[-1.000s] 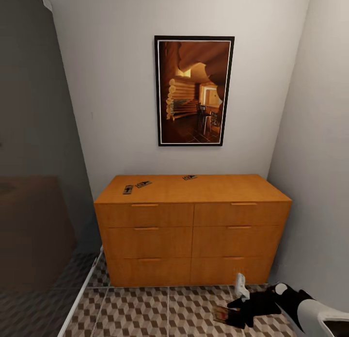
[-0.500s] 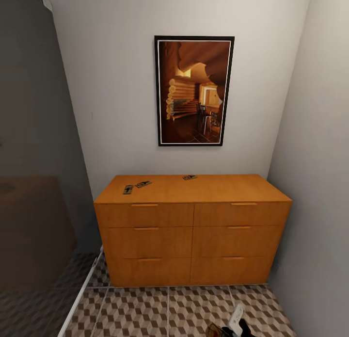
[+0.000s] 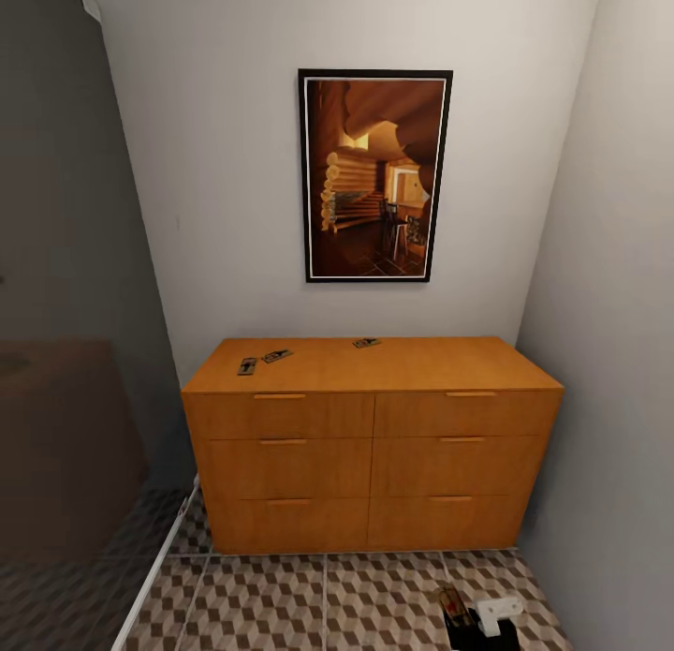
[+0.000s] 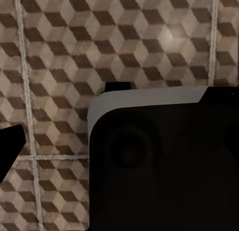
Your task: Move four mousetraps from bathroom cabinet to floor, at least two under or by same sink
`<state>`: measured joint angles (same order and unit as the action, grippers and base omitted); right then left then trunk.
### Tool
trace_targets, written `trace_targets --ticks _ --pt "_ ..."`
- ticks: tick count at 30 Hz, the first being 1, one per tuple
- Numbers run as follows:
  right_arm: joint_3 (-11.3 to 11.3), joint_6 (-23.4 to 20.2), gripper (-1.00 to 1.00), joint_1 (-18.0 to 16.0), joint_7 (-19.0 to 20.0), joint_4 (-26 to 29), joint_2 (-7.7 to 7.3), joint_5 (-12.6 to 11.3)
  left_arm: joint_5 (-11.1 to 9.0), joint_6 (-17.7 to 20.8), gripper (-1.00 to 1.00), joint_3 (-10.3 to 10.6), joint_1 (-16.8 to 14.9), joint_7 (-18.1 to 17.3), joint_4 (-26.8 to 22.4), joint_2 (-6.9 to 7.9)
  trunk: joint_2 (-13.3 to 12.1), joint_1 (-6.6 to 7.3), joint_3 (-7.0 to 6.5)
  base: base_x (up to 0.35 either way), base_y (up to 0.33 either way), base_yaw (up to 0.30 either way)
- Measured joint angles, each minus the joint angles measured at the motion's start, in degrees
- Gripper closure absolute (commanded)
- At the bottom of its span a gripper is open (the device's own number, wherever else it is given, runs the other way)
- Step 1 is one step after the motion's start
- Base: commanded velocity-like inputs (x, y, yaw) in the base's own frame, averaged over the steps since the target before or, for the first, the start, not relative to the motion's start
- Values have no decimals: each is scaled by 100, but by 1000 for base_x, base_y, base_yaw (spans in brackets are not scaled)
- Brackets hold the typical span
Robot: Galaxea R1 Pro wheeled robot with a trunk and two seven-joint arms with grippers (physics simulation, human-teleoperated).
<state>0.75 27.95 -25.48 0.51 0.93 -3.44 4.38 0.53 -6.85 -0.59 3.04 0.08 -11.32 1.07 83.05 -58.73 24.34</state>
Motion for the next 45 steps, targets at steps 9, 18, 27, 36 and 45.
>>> trace_targets --ticks 9,18,27,36,45 --pt "3 0 100 3 -35 1 121 -217 -10 30 -100 -27 -7 312 -985 113 0 0 0 0 0 0" --pt "-1 0 100 3 -36 9 143 -227 -17 832 -100 -31 -8 615 -2883 -66 0 0 0 0 0 0" --pt "1 -1 100 3 -36 10 143 -228 -13 2627 -100 -13 -26 621 -5075 -428 0 0 0 0 0 0" --pt "2 -1 100 3 -35 9 143 -228 -12 3781 -100 -7 -77 594 -6455 -563 0 0 0 0 0 0" --pt "2 0 100 3 -28 9 139 -228 2 4130 -100 -7 -133 597 -7304 -566 0 0 0 0 0 0"
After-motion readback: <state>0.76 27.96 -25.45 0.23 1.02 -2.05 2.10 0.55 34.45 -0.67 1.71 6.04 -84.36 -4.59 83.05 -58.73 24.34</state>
